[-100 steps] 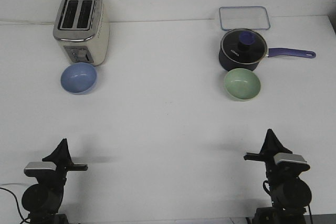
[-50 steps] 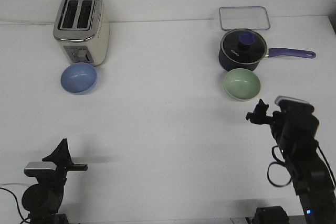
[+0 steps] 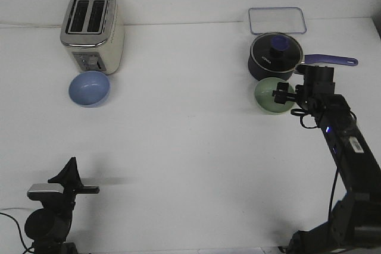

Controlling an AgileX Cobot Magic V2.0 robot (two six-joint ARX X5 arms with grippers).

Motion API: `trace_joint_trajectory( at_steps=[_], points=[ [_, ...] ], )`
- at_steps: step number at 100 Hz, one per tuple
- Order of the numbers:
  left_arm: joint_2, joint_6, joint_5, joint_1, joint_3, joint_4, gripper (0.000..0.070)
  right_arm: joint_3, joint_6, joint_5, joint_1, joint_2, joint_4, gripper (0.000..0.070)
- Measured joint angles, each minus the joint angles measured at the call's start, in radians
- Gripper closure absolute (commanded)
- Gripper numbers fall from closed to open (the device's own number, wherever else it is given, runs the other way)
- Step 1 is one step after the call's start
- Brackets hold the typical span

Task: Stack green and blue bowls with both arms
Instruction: 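Reach the right gripper forward and grasp the rim of the pale green bowl, then lift the green bowl with the right gripper and set it down nearer the robot, centered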

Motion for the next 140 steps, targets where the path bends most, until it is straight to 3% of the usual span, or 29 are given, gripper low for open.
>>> trace_joint_trajectory(
  at_steps=[18,23,37,46,81,108,125,140],
  points=[
    [0.000,0.000,0.000,0.000,0.000,0.000,0.0686,0.071,-0.003,-0.041,-0.022,0.153,-0.001,0.0141],
    [0.000,0.000,0.000,0.000,0.000,0.000,0.0686,0.083,-0.003,-0.056,-0.023,0.184,0.002,0.0173],
    [0.000,0.000,0.000,0.000,0.000,0.000,0.0686,0.092,-0.003,-0.094,-0.023,0.243,0.007,0.0394],
    [0.000,0.000,0.000,0.000,0.000,0.000,0.0686,0.092,-0.003,-0.125,-0.025,0.253,-0.008,0.0700],
    [0.000,0.000,0.000,0.000,0.000,0.000,0.0686,0.101,-0.030,-0.150,-0.032,0.181,-0.072,0.0699],
    [0.000,0.000,0.000,0.000,0.000,0.000,0.0686,0.100,-0.020,-0.353,-0.024,-0.121,-0.113,0.0700],
    [0.000,0.000,0.000,0.000,0.000,0.000,0.0686,0.091,-0.010,-0.387,0.072,-0.280,-0.203,0.0700],
    [0.000,0.000,0.000,0.000,0.000,0.000,0.0686,-0.049,0.010,-0.380,0.241,-0.414,-0.200,0.0700]
  ],
)
